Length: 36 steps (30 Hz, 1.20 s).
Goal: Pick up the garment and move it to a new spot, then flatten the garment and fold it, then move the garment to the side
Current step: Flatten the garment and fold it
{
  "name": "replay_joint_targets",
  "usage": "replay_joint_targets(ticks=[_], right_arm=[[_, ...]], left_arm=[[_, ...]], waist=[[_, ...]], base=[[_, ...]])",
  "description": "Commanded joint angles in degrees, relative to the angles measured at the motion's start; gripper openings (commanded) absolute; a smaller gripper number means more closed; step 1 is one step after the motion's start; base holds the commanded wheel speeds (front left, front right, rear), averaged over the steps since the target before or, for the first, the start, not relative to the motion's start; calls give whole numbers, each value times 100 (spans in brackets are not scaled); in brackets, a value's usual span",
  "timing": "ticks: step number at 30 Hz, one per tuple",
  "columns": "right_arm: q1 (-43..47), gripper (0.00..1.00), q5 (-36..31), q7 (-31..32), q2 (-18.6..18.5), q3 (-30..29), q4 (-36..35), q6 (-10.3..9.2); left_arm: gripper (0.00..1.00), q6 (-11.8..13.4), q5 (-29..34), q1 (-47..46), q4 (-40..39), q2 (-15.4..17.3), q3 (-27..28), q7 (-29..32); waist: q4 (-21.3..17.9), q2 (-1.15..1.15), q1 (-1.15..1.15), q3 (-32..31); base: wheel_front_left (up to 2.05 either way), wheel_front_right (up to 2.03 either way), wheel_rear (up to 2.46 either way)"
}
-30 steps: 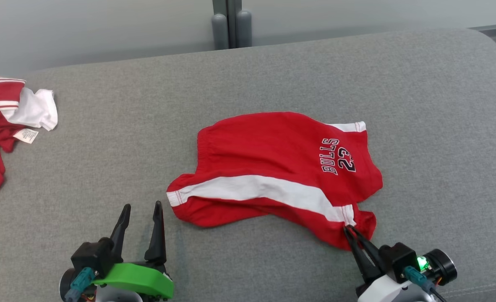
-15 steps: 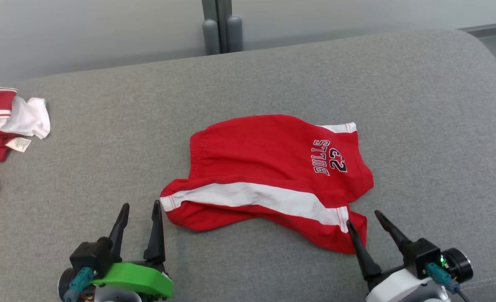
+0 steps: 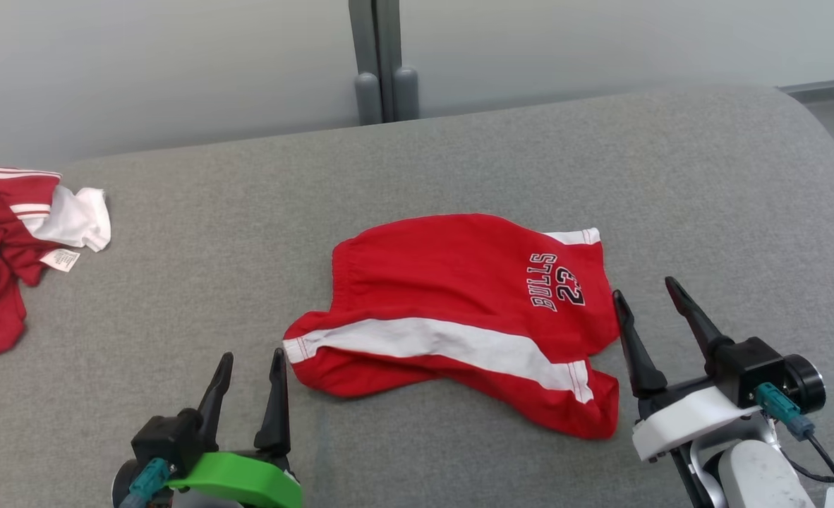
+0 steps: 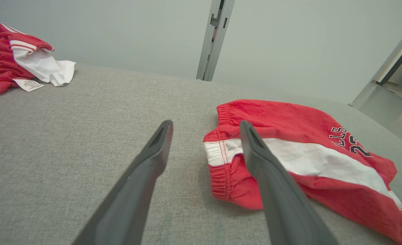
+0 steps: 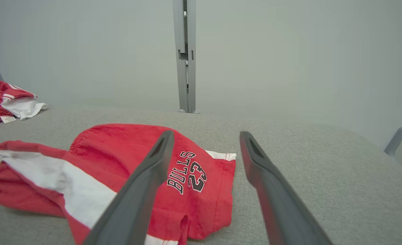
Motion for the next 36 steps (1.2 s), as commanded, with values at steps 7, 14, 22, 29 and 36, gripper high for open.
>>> replay_joint_targets(ticks=[7,14,22,29,36], right_arm=[[127,100,288,-27,-18,193,228,-6],[223,100,465,-27,-13,123,349,-6],[199,100,425,-28,-12,92,450,-6],[170,100,353,-28,-13,77,569,-6],[187,100,-33,8,-10,158,1105,-6]], left_arm=[[100,-20,-83,197,6,21,44,1],[100,-20,-113,313,-41,21,101,1],[100,-20,-126,353,-80,21,105,1],[100,-20,-91,351,-81,21,124,1],[100,-20,-57,314,-74,21,133,1]], waist=[[155,0,0,-214],[172,0,0,-234],[176,0,0,-226],[182,0,0,-199],[199,0,0,-166]], base=[[0,0,0],[0,0,0],[0,0,0],[0,0,0],[0,0,0]])
